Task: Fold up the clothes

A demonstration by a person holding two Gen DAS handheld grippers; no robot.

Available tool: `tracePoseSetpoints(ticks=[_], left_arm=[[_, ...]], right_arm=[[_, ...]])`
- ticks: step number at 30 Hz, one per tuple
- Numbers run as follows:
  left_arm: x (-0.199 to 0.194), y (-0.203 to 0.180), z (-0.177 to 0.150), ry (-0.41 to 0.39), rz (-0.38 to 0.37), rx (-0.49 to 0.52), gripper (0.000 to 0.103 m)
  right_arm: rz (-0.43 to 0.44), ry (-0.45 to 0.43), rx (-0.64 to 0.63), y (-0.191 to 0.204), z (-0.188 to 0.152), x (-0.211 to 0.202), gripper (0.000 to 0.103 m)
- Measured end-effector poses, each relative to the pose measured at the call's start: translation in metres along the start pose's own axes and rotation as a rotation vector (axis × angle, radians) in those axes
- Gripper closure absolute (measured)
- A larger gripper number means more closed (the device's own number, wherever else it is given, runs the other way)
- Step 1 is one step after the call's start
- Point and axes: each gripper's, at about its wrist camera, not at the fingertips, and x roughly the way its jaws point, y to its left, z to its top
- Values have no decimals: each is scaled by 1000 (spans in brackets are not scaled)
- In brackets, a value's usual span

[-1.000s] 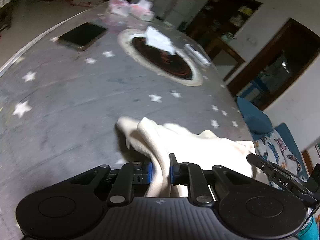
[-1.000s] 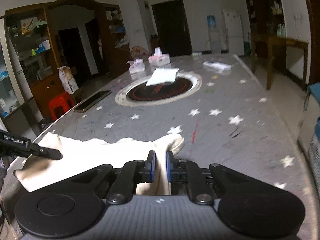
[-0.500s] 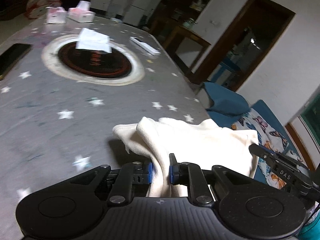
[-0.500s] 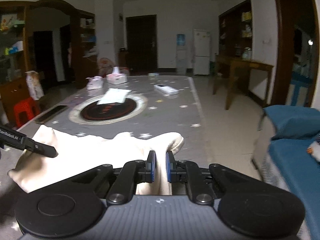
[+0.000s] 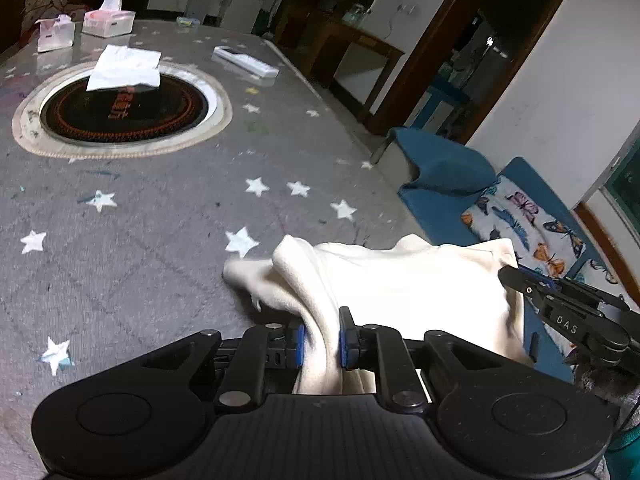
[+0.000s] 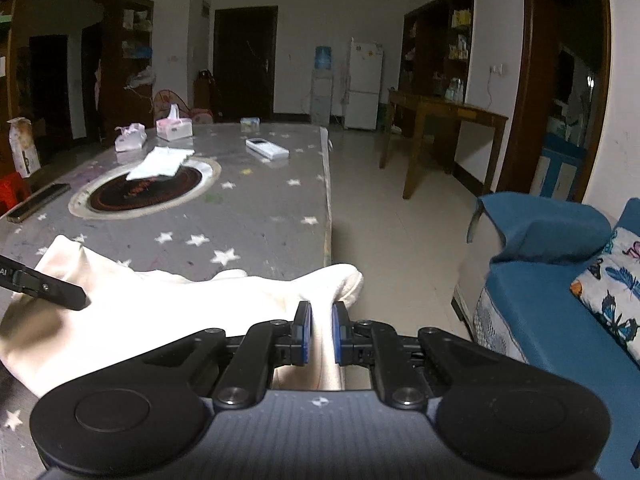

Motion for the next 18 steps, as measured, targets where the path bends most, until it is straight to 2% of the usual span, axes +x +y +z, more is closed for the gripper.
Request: tracePoseSetpoints(ticks=[12,15,18], left_arm=[[4,8,-3,-5,70,24,86],[4,13,-2,3,79,14,77],[0,14,-2,-9,100,24,74]], right_arm=[[-2,41,7,0,-12,20,92],[-23,51,1,-1,-14,22,92],[-29,44,11,-3,-13,18,90]])
